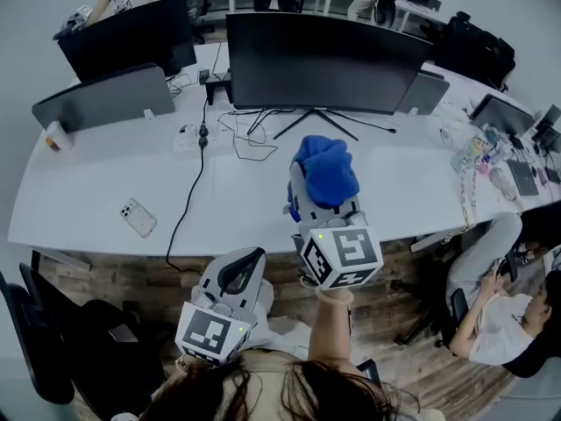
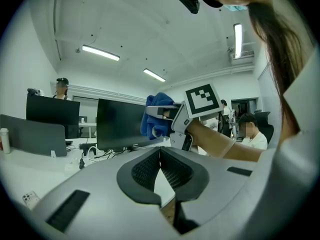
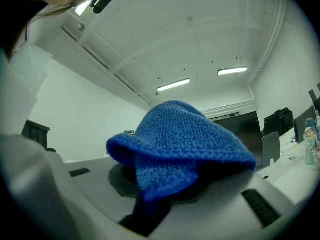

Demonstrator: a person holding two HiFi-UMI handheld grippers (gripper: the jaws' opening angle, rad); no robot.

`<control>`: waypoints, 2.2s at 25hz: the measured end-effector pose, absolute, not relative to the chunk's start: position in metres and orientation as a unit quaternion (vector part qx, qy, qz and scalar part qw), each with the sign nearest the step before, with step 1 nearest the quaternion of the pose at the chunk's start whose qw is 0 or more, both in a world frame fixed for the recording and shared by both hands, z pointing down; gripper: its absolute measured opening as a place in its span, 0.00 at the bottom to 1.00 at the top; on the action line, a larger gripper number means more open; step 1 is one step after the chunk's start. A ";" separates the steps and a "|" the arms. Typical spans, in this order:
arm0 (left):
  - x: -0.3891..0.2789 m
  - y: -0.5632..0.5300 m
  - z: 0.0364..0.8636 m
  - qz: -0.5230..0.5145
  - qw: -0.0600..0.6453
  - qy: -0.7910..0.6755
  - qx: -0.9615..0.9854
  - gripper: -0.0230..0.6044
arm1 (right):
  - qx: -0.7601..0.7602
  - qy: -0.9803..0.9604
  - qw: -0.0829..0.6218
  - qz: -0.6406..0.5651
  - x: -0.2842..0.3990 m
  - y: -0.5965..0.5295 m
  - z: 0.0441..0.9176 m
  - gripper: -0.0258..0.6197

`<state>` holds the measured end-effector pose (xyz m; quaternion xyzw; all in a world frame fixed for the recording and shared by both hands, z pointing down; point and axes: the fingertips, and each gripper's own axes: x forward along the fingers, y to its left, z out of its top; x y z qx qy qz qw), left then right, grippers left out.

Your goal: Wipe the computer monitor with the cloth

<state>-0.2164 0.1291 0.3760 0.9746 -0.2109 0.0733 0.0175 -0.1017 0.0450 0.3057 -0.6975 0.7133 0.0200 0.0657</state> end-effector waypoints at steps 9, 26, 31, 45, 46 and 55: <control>-0.203 0.080 0.371 0.075 0.017 -0.217 0.973 0.05 | -0.688 0.722 0.063 0.018 -0.091 -0.004 0.299 0.19; -0.184 0.017 0.358 0.073 0.018 -0.212 0.974 0.05 | -0.673 0.738 0.051 0.014 -0.088 -0.068 0.284 0.19; -0.187 -0.003 0.352 0.073 0.036 -0.218 0.973 0.05 | -0.669 0.742 0.044 0.014 -0.093 -0.091 0.279 0.19; -0.202 -0.063 0.345 0.066 0.035 -0.221 0.973 0.05 | -0.663 0.746 0.053 0.033 -0.110 -0.150 0.252 0.19; -0.203 -0.067 0.344 0.064 0.032 -0.219 0.973 0.05 | -0.663 0.746 0.056 0.034 -0.111 -0.153 0.249 0.19; -0.218 -0.092 0.349 0.067 0.059 -0.208 0.974 0.05 | -0.670 0.738 0.065 0.039 -0.121 -0.179 0.240 0.19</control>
